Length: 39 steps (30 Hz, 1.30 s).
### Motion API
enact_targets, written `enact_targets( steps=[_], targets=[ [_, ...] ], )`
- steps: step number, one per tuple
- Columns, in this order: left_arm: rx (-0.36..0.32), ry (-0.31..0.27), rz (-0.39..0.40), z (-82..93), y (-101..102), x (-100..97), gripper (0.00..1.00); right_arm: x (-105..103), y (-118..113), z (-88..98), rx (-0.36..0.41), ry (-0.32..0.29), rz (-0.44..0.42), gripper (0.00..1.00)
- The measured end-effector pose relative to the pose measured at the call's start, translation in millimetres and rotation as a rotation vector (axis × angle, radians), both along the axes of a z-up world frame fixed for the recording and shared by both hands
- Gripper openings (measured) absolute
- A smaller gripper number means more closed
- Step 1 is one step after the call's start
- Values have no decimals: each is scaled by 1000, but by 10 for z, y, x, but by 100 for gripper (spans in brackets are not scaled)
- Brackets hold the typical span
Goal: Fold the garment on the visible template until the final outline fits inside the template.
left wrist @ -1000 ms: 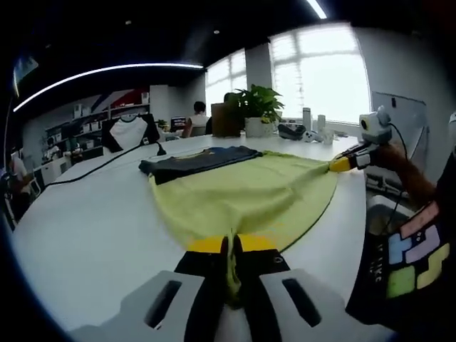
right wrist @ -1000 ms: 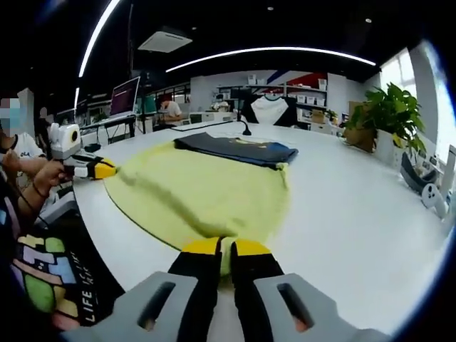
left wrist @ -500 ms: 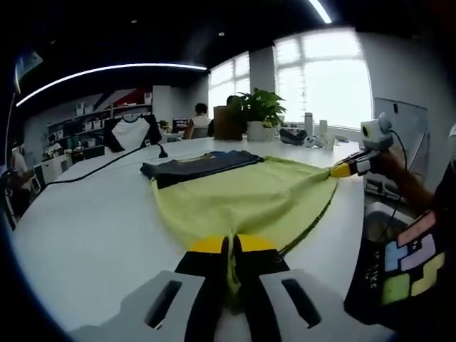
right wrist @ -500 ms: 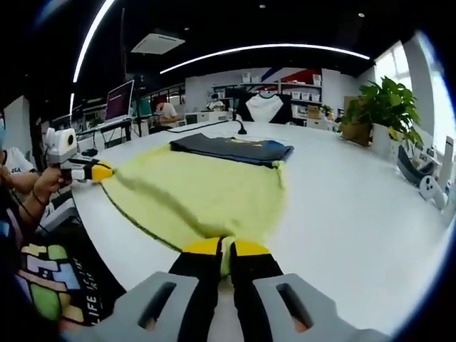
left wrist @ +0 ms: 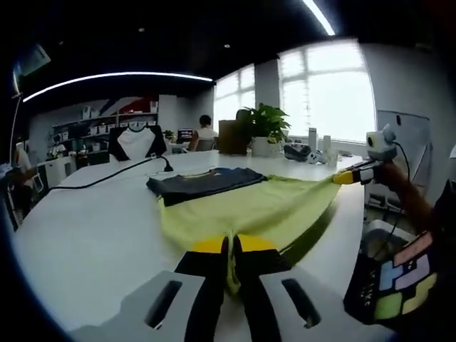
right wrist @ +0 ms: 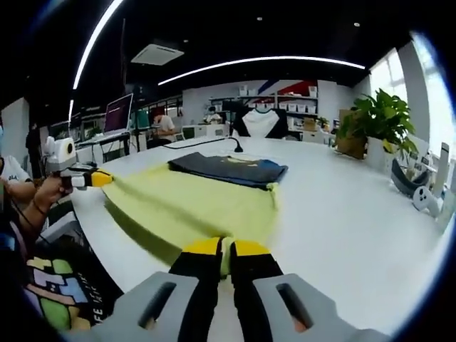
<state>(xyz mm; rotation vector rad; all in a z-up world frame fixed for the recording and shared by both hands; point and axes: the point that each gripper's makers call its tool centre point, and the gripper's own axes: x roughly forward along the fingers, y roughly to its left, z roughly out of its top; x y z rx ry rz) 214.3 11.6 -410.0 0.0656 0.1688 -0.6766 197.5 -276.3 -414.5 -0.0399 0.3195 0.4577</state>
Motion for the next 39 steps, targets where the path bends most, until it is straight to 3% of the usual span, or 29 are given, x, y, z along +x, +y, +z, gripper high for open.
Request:
enact_targets(
  steps=[7, 12, 22, 30, 31, 33, 34, 36, 39],
  targets=[
    [-37, -50, 22, 216, 35, 17, 4, 41, 9, 140, -18, -58, 10, 1],
    [-83, -27, 44, 277, 68, 55, 4, 47, 25, 250, 7, -70, 5, 1],
    [-105, -51, 49, 449, 98, 117, 4, 131, 55, 441, -9, -139, 24, 1],
    [-88, -102, 46, 736, 89, 218, 4, 263, 71, 694, -6, -200, 31, 1],
    [-15, -139, 75, 759, 124, 281, 4, 273, 100, 736, 31, -206, 41, 1],
    [47, -188, 85, 834, 100, 334, 4, 309, 94, 776, 28, -223, 40, 1],
    [27, -189, 72, 878, 59, 335, 4, 361, 64, 817, -8, -258, 29, 1],
    [14, -191, 62, 956, 36, 362, 4, 423, 42, 843, -35, -271, 21, 1],
    [42, -219, 70, 1094, 36, 444, 4, 468, 77, 891, -39, -282, 66, 1]
  ],
)
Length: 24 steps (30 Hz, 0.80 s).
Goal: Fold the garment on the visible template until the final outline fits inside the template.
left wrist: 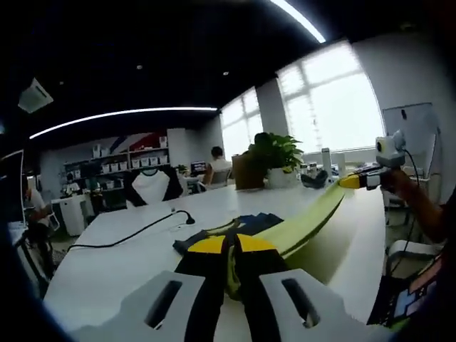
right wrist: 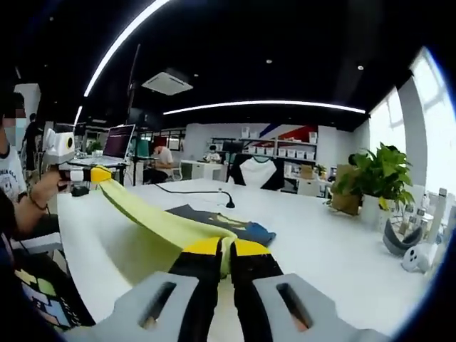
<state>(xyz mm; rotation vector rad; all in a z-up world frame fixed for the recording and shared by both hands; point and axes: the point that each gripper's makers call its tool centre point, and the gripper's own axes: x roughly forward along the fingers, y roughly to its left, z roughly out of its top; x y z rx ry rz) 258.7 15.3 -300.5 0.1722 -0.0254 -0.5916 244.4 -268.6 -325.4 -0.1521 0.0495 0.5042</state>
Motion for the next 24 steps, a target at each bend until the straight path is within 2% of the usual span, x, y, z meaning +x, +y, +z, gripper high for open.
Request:
enact_targets(
  steps=[2, 4, 6, 7, 8, 10, 12, 16, 18, 21, 24],
  targets=[
    [2, -10, -6, 64, -33, 27, 4, 59, -43, 37, 58, 18, -7, 1],
    [16, -36, -24, 125, -97, 49, 4, 117, -94, 52, 32, 13, -16, 1],
    [52, -57, -13, 171, -110, 96, 4, 163, -80, 130, 59, -10, 13, 1],
    [63, -70, -4, 200, -101, 125, 4, 183, -53, 209, 101, -40, 41, 1],
    [70, -80, 2, 234, -91, 166, 4, 212, -75, 218, 140, -15, 52, 1],
    [55, -73, -7, 269, -87, 211, 4, 268, -119, 233, 123, -5, 53, 1],
    [33, -58, -23, 288, -99, 258, 4, 302, -124, 280, 139, -14, 64, 1],
    [80, -69, -27, 285, -112, 355, 4, 415, -118, 342, 143, -18, 88, 1],
    [97, -75, -24, 308, -99, 410, 4, 458, -79, 376, 94, -54, 91, 1],
    [163, -103, 11, 335, -42, 531, 4, 560, -45, 400, 79, -44, 91, 1],
    [196, -112, 13, 348, -43, 629, 4, 654, -35, 434, 60, -52, 92, 1]
  ],
)
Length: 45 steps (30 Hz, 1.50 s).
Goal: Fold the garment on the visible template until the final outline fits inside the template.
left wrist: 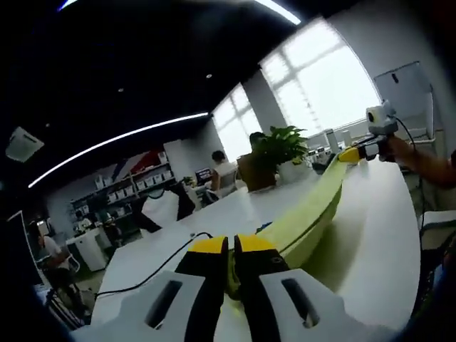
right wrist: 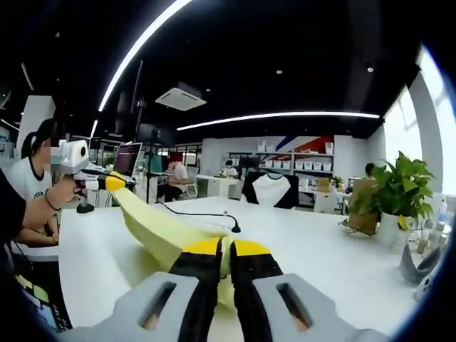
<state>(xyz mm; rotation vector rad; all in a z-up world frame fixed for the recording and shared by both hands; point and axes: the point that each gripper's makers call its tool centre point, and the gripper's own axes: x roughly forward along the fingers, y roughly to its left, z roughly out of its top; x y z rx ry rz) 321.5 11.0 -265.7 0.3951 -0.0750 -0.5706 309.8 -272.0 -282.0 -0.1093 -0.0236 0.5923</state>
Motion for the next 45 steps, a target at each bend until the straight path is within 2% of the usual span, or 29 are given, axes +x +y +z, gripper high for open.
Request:
enact_targets(
  steps=[5, 8, 10, 12, 15, 16, 19, 22, 27, 31, 34, 37, 40, 42, 43, 44, 45],
  targets=[
    [49, -12, 9, 32, 13, 188, 4, 164, 5, 61, 22, 17, 4, 1],
    [75, -40, 17, 36, 13, 282, 4, 311, -26, 45, 49, 61, -29, 1],
    [88, -47, 25, 21, 8, 352, 4, 402, -8, 43, 38, 57, -31, 1],
    [103, -53, 32, 16, 25, 443, 4, 480, -5, 62, 59, 51, -28, 1],
    [63, -30, 21, 33, 39, 579, 4, 600, -23, 35, 72, 64, -33, 1],
    [23, 1, 11, 25, 28, 634, 4, 636, -26, 20, 72, 67, -37, 1],
    [-28, 47, 0, 15, 27, 751, 4, 771, -38, -22, 60, 69, -58, 1],
    [-53, 70, -1, 7, 49, 905, 4, 877, -40, -37, 52, 61, -64, 1],
    [-7, 79, 6, -106, 19, 1058, 4, 1076, -69, -139, 29, 98, -125, 1],
    [38, 58, 16, -120, 10, 1190, 4, 1219, -56, -182, -41, 77, -153, 1],
    [38, 60, 21, -125, 11, 1300, 4, 1360, -51, -241, -109, 64, -180, 1],
    [26, 95, 32, -215, 28, 1470, 4, 1487, -37, -330, -137, 75, -194, 1],
    [4, 105, 51, -290, 41, 1610, 4, 1608, -30, -413, -190, 72, -205, 1],
    [-54, 138, 107, -386, 77, 1719, 4, 1663, -32, -490, -168, 92, -215, 1],
    [-46, 137, 104, -423, 66, 1758, 4, 1675, -46, -597, -107, 156, -237, 1],
    [-50, 137, 111, -454, 66, 1792, 4, 1694, -60, -664, -84, 190, -245, 1],
    [-63, 144, 114, -495, 60, 1824, 4, 1744, -83, -700, -92, 181, -252, 1]
  ],
)
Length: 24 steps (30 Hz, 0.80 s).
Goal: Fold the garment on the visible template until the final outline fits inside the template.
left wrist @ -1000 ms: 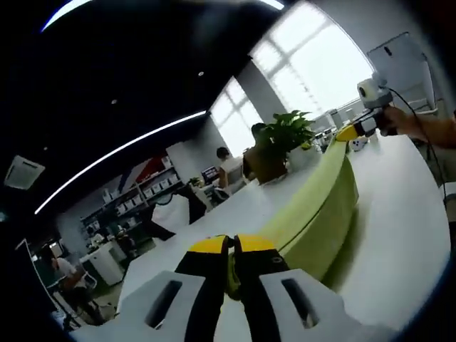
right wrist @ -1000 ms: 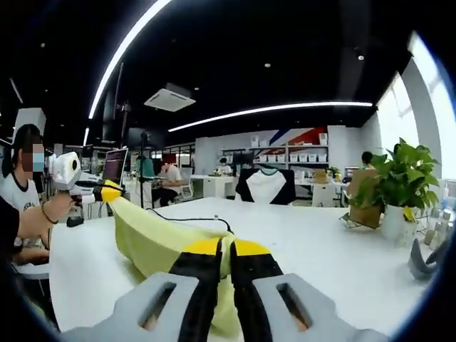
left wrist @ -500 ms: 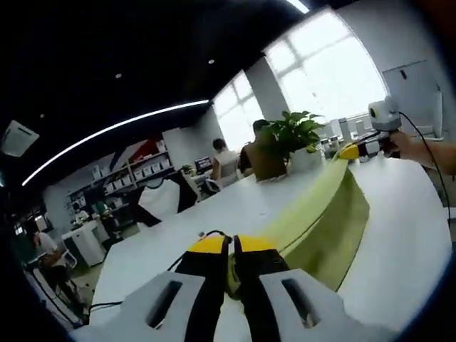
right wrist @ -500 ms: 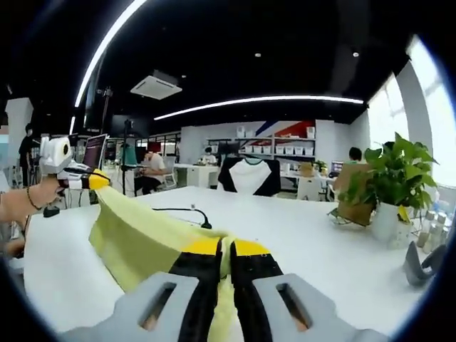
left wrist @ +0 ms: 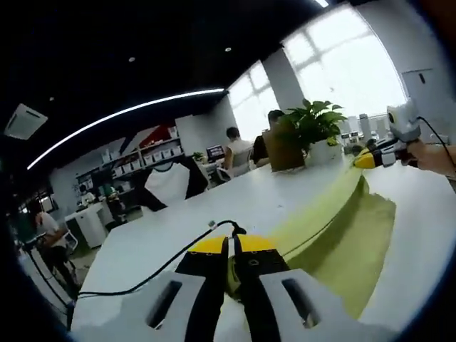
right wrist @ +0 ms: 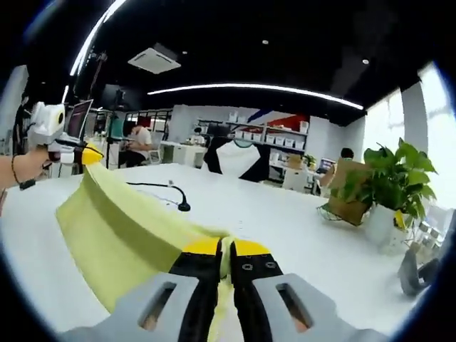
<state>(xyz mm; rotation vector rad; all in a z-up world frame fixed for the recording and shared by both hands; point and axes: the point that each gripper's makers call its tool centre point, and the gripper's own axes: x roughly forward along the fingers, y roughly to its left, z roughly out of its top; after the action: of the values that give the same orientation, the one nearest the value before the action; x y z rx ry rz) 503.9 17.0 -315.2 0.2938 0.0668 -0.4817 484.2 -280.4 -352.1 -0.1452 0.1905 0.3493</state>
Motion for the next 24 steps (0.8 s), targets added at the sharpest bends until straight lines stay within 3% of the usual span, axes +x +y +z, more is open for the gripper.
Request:
enact_targets(
  steps=[4, 9, 13, 17, 20, 24],
  targets=[
    [-3, 14, -2, -118, -41, 88, 4, 99, -32, -125, -37, 17, -25, 1],
    [65, 48, 47, -345, 8, 219, 4, 259, 28, -274, -149, 29, -46, 1],
    [113, 69, 60, -503, 36, 344, 4, 354, 82, -337, -327, 26, -43, 1],
    [106, 97, 79, -619, 43, 414, 4, 402, 100, -440, -431, 43, -41, 1],
    [178, 100, 94, -725, 40, 469, 4, 437, 118, -512, -446, 52, -45, 1],
    [210, 106, 103, -815, 13, 571, 4, 488, 98, -606, -479, 74, -67, 1]
  ],
)
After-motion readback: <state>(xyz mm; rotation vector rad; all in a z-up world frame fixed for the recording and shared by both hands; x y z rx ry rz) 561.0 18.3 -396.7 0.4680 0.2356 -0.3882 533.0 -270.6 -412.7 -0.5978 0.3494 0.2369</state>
